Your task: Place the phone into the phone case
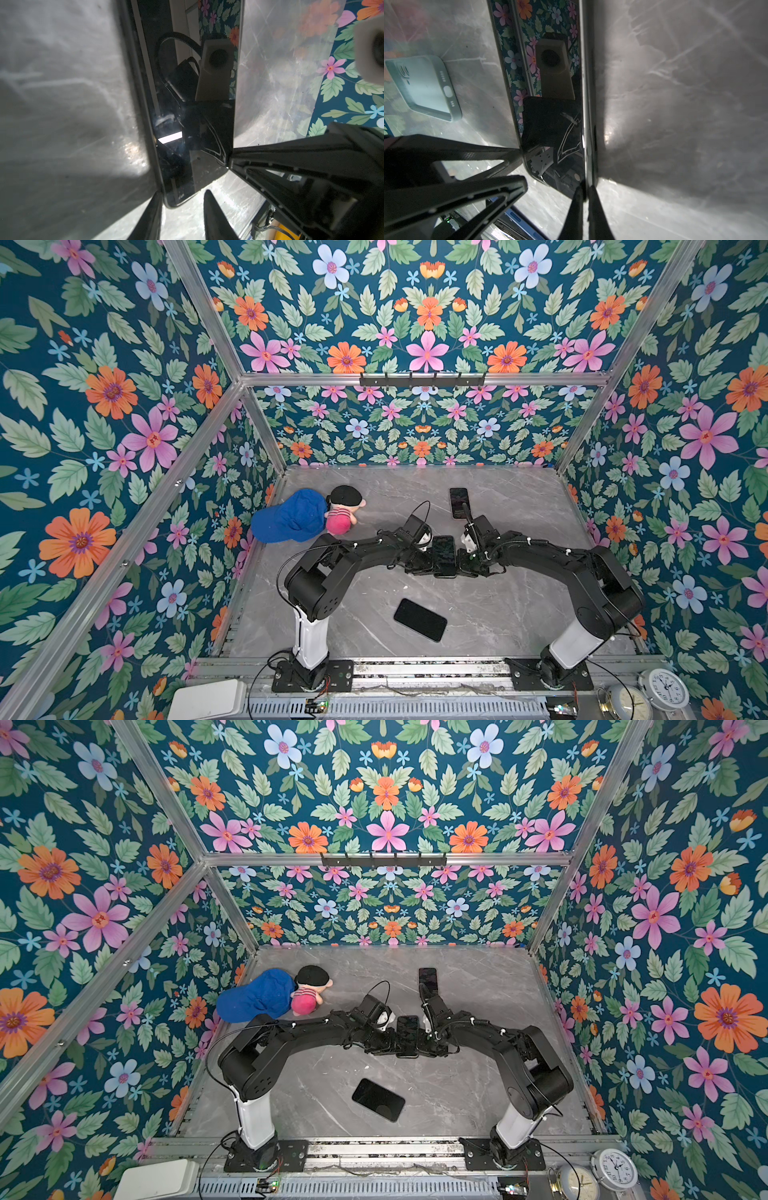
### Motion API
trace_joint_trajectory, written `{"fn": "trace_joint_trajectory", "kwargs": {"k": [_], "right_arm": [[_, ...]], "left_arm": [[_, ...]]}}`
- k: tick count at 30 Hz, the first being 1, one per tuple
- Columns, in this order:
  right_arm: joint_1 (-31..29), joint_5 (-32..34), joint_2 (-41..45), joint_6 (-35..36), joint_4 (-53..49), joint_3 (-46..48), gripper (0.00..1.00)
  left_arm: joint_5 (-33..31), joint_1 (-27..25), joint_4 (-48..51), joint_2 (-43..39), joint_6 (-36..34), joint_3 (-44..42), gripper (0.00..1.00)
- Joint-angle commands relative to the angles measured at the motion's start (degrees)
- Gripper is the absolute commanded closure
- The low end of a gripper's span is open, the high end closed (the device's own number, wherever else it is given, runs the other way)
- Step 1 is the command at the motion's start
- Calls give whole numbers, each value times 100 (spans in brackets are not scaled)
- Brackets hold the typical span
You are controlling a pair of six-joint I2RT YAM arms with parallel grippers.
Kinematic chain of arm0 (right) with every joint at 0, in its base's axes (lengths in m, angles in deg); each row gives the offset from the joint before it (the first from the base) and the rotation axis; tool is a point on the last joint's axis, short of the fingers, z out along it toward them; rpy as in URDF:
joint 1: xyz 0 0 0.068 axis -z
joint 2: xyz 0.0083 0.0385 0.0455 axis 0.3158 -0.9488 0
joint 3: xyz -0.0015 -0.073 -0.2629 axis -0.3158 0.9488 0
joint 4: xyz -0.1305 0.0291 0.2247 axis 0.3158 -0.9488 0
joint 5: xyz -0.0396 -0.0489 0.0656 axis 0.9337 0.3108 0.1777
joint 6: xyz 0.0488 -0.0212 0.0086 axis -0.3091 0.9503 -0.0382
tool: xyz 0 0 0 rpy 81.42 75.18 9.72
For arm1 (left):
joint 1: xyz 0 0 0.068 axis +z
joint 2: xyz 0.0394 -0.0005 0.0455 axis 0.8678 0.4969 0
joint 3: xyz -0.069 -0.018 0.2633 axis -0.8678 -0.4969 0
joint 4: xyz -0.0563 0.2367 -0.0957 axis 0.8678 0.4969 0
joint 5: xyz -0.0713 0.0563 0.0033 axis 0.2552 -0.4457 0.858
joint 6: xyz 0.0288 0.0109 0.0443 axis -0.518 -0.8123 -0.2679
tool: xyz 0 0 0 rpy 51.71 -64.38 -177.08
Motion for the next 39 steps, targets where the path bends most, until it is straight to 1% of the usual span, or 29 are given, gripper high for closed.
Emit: {"fn": "trace_joint_trajectory", "kwargs": {"k": [1, 18, 21, 24, 29, 33, 39], "right_arm": [[-36, -219, -123, -85, 293, 63, 94], [-38, -396, -261, -218, 550, 157, 97], [-38, -293, -178, -144, 387, 100, 96], [-33, -20, 19, -15, 94, 22, 96], [0, 318, 349, 142, -244, -80, 91], [46, 372, 433, 174, -308, -76, 85], [124, 292, 383, 178, -212, 4, 79]], "left_arm": [[247, -24, -304, 33, 27, -13, 65], [323, -38, -455, 15, 128, -66, 65], [318, -37, -447, -2, 124, -72, 65], [270, -33, -375, -53, 98, -81, 65], [130, -26, -152, -133, 10, -27, 65], [-20, -22, 69, -211, -33, 29, 65], [-37, -24, 159, -249, 25, 0, 63]]}}
